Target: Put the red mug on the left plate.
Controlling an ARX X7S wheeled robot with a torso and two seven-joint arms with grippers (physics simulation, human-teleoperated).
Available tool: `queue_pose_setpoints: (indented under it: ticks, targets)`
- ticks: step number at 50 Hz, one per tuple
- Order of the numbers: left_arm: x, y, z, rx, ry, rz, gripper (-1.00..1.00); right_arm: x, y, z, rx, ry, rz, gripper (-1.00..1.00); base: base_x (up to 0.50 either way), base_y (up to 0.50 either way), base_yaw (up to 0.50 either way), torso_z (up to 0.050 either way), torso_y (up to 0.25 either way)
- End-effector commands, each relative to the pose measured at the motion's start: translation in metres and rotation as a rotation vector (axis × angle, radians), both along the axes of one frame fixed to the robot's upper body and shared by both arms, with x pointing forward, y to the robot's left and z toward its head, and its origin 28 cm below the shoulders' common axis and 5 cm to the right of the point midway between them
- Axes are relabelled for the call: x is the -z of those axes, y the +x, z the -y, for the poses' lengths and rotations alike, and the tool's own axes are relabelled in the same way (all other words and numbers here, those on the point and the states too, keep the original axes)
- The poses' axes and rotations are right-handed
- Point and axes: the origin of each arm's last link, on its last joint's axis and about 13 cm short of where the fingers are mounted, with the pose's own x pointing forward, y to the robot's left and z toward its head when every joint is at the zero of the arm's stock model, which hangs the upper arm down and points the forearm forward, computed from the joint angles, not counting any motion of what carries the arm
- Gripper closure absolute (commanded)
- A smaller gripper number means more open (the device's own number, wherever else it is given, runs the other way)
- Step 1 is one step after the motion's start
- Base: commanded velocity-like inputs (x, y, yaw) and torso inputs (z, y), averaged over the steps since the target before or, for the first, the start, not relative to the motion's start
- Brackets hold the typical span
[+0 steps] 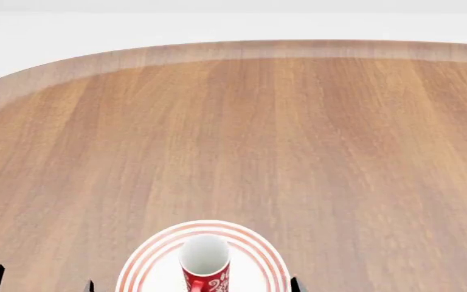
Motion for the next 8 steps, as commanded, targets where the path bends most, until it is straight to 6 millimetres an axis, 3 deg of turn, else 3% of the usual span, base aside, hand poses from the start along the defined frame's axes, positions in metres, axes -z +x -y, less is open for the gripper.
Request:
queue_pose_setpoints:
  ticks: [1, 8]
  targets:
    - [-0.013, -0.014, 0.001, 0.013, -0.003, 0.050, -1.00, -0.020, -0.024, 0.005, -0.008, 0.030, 0.078, -1.00, 0.00, 0.00, 0.00, 0.000, 0.000]
    - [-0.019, -0.023, 0.004, 0.032, 0.006, 0.080, -1.00, -0.023, -0.040, 0.010, -0.013, 0.041, 0.135, -1.00, 0.00, 0.00, 0.00, 0.000, 0.000]
